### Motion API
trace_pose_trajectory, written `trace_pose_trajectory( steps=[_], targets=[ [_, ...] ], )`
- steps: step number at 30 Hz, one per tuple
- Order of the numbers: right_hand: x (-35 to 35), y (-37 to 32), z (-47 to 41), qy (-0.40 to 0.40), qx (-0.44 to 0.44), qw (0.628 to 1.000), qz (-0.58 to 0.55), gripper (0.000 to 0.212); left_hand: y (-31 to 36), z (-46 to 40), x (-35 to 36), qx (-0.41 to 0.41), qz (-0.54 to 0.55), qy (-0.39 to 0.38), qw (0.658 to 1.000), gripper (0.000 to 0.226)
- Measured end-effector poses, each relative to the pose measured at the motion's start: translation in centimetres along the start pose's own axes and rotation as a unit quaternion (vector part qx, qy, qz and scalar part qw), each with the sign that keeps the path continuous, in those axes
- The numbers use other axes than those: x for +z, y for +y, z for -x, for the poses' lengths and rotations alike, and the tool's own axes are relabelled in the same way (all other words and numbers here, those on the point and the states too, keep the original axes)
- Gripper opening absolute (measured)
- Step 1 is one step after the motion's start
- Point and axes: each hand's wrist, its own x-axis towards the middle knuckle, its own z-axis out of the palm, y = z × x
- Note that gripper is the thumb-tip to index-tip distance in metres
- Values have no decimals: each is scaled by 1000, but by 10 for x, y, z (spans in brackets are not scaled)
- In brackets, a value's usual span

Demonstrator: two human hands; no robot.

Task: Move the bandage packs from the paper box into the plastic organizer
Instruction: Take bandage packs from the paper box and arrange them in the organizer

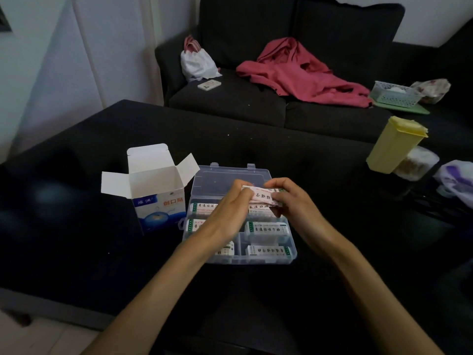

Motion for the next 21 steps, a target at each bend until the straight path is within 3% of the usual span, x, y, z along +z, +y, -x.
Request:
trace_pose_trajectory(
  steps=[5,12,21],
  targets=[
    [-35,4,5,-65,-12,985,159,17,-7,-5,-16,51,-148,-50,986,10],
    [-38,18,8,-145,48,930,334,17,-23,2,-8,65,-393,-106,911,26],
    [-32,23,5,-138,70,899,410,4,-27,1,-7,76,-416,-109,899,20]
  ],
)
